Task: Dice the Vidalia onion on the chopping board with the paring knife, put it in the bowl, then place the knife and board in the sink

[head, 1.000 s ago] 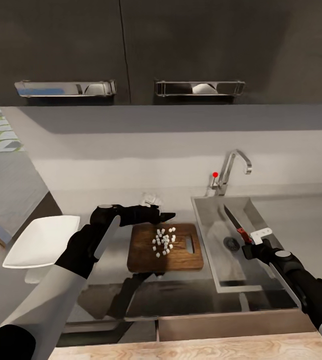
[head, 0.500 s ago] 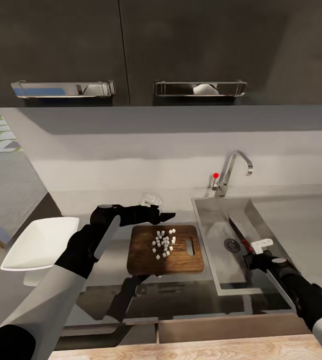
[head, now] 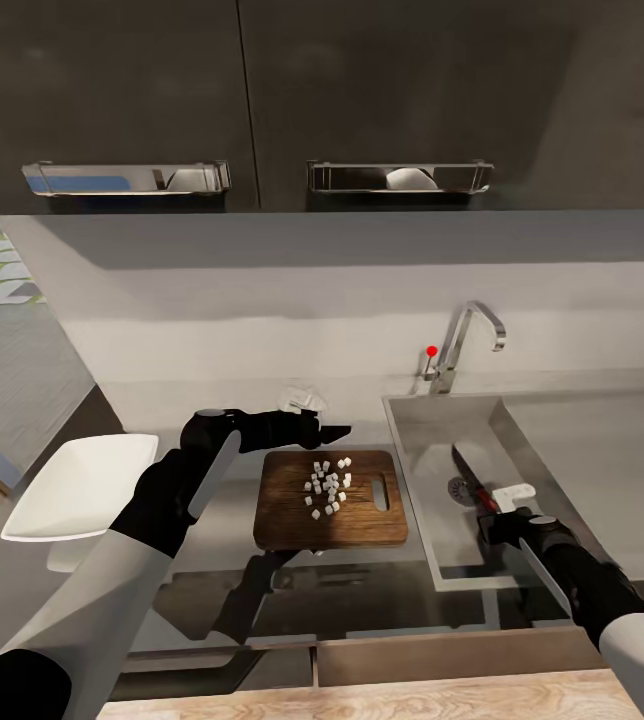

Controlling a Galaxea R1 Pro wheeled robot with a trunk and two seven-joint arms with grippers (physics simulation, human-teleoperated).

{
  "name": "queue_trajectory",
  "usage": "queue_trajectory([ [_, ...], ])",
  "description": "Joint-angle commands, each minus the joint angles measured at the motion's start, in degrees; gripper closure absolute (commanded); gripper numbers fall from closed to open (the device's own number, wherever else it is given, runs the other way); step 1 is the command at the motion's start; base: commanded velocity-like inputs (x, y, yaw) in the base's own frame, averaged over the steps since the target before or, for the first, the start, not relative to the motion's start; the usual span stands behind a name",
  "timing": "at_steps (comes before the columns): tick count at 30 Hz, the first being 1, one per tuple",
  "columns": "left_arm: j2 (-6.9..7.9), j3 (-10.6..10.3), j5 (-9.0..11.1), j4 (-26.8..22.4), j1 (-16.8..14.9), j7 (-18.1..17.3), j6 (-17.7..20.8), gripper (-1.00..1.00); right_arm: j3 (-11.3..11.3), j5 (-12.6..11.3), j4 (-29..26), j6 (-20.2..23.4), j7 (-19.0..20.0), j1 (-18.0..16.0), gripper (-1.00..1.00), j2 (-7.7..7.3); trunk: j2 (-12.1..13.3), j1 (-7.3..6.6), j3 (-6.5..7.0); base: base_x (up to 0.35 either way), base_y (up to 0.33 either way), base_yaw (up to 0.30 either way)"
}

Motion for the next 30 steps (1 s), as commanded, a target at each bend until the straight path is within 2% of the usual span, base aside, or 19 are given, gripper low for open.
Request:
queue_trajectory([
  [1, -0.02, 0.03, 0.27, -0.01, -0.05, 0.01, 0.39, -1.0, 0.25, -0.55, 0.03, 0.27, -0.16, -0.08, 1.0, 0.06, -0.12, 0.03, -0.11, 0.0, 0.0, 0.0],
  [30, 0.01, 0.03, 0.27, -0.01, -0.04, 0.01, 0.41, -1.0, 0.25, -0.55, 0.08, -0.35, 0.02, -0.09, 1.0, 0.28, -0.12, 0.03, -0.11, 0.011, 0.0, 0.0],
])
